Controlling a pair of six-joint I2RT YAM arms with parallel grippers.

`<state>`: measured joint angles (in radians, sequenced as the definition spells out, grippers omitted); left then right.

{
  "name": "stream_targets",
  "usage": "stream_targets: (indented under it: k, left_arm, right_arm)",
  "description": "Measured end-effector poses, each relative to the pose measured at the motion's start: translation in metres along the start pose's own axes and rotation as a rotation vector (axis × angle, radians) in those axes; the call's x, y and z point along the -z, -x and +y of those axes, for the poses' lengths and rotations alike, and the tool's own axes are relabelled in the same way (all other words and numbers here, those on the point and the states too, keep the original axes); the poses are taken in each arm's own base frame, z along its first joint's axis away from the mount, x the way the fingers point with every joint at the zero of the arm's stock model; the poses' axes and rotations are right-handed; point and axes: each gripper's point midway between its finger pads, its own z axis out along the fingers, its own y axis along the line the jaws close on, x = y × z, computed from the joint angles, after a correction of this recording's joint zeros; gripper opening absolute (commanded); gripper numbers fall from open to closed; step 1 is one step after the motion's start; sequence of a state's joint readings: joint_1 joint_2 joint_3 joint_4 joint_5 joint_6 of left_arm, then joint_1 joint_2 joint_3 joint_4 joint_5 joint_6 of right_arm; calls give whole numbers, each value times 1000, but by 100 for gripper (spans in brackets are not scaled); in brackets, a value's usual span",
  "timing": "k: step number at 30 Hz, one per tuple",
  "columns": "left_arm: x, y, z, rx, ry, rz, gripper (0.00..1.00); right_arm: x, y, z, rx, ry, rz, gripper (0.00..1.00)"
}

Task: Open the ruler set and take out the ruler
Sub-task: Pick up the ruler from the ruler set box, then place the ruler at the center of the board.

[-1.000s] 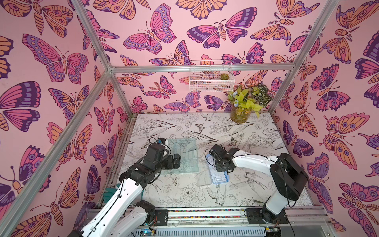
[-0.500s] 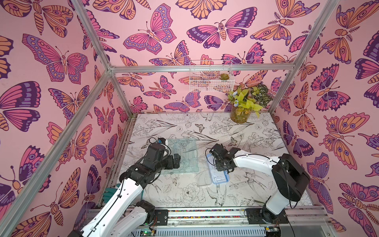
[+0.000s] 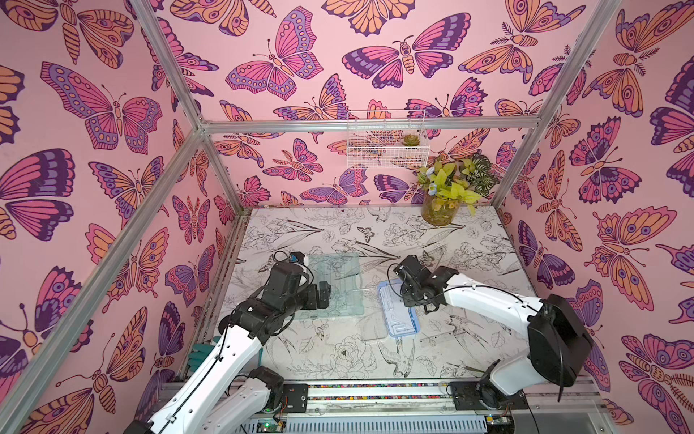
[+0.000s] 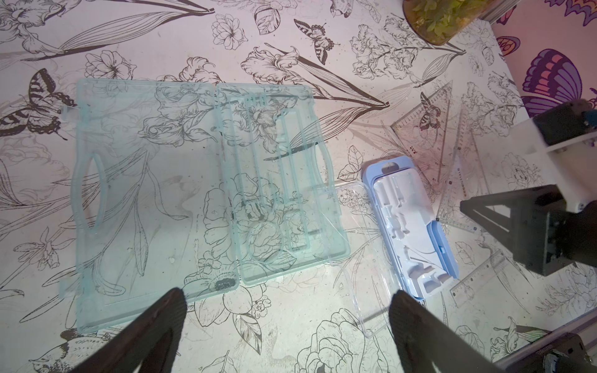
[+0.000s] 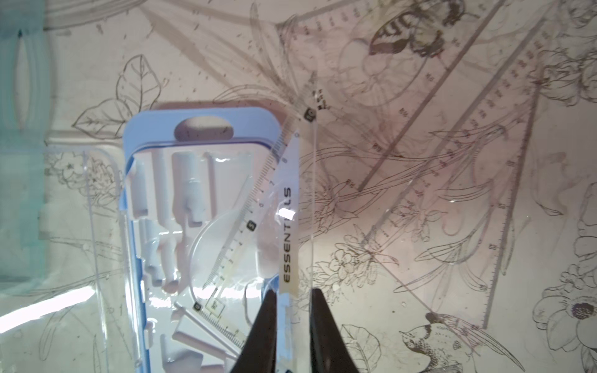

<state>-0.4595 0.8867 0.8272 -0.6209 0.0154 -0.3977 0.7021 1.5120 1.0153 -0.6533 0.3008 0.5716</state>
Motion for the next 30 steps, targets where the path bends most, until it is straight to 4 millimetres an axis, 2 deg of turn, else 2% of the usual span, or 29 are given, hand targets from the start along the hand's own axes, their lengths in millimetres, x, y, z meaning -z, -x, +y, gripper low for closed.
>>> stream_targets:
  k: [3,6,10,13,19,25,30]
  left_arm:
    - [-3,1,-14,-73,-24,21,100]
    - [-9,1,-41,-187,-65,44,100]
    - [-21,-3,-84,-372,-113,71,100]
    - [-33,-4,-104,-457,-129,88,100]
    - [-49,-5,-112,-503,-135,100,100]
    - [-49,-2,-118,-504,-163,92,100]
    - [-48,-2,-119,-503,-167,92,100]
  right_arm:
    - [3,14,-27,-88,-9,-14,17]
    - [2,22,-61,-185,-27,-15,16]
    - [-7,18,-111,-326,-67,19,17]
    - [-14,11,-143,-407,-102,47,17]
    - [-24,-8,-180,-516,-157,95,18]
    - [-45,-33,-209,-608,-224,162,18]
    - [-53,-55,-229,-678,-277,196,18]
